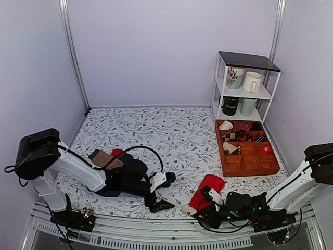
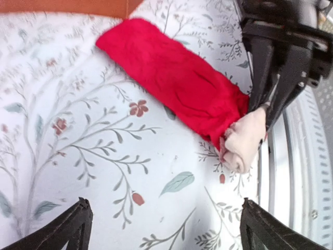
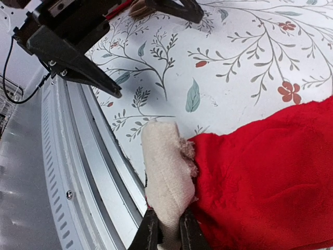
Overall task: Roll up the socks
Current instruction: Roll a pair of socks at the center of the board.
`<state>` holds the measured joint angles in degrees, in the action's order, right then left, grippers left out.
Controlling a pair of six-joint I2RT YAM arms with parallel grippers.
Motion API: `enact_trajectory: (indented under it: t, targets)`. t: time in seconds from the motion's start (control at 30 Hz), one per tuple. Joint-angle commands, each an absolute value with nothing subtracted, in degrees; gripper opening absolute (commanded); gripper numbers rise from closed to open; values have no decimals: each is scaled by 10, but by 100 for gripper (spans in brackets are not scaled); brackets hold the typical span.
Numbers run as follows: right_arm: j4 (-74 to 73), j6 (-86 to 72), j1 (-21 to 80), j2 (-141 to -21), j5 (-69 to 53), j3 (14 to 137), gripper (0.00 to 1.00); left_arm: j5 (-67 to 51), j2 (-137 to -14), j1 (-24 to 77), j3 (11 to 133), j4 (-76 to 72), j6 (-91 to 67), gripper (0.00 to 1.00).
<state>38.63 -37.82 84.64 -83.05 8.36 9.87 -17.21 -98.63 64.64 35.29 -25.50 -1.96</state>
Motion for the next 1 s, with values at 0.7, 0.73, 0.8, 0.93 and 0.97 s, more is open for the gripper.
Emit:
enact_trajectory:
  t: [0.7,0.73,0.8,0.93,0.97]
  targets:
    - [368,-462,793,-941,-49,60,3,-360,-1110,701,384,-434,169,58]
    - [367,-462,794,-942,-50,59,3,-360,-1116,702,389,-429,168,55]
    - [366,-463,792,-942,-51,60,3,-353,-1121,704,395,-420,167,53]
    - [367,-465,792,-944,-51,60,2,-337,-1145,705,397,-420,164,51]
    - [367,-465,793,-943,-52,60,2,-333,-1145,706,399,-414,164,51]
